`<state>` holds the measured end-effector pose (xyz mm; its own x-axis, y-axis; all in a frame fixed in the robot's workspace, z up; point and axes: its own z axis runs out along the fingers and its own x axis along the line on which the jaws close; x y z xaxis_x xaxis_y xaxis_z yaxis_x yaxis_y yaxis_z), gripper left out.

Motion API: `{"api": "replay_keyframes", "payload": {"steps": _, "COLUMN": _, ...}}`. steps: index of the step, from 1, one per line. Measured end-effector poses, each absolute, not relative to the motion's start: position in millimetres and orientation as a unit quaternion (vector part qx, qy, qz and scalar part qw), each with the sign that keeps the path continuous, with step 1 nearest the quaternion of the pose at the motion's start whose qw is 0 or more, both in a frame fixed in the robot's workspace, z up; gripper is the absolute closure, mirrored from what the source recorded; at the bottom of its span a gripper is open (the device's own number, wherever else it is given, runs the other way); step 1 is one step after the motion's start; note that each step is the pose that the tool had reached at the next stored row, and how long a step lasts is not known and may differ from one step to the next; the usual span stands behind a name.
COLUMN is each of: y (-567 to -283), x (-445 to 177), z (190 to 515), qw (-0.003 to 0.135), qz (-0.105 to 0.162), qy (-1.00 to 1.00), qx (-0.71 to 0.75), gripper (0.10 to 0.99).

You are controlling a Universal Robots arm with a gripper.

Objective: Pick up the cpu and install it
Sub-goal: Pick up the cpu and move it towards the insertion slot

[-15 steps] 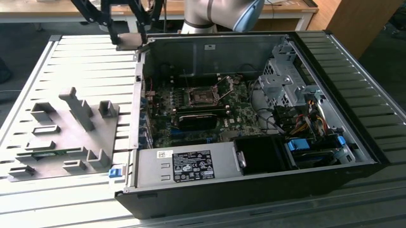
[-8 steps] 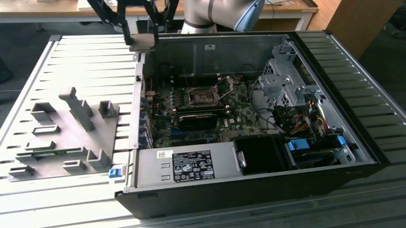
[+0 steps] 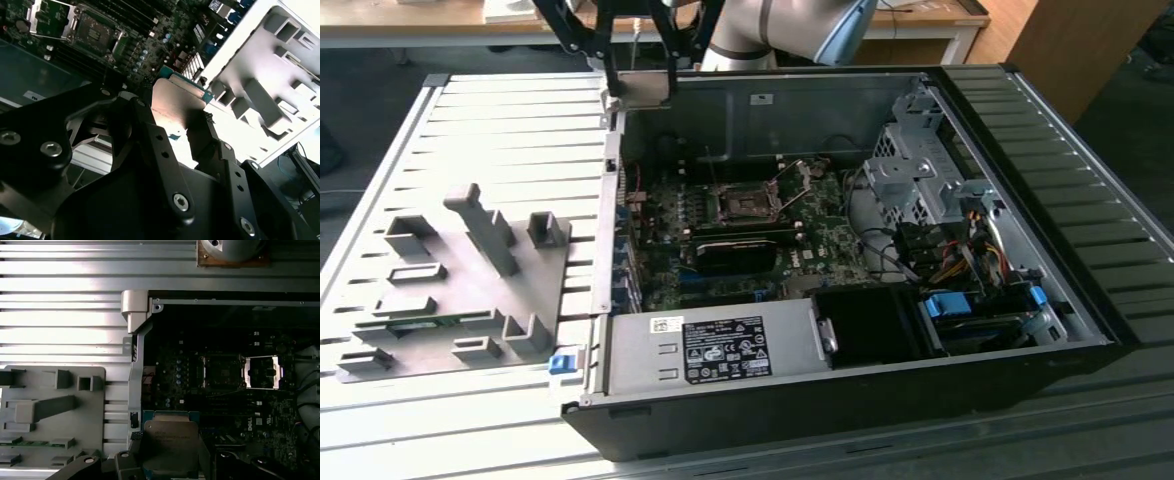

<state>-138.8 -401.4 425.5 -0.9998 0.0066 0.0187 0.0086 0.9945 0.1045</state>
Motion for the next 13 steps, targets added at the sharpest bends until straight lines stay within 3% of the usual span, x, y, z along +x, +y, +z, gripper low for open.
{"api": "replay_keyframes", "payload": {"steps": 13, "y": -391.7, "x": -101.2, "z": 418.9, "qw": 0.009, "qz": -0.052, "qy": -0.999, "qx": -0.004, "gripper": 0.557}}
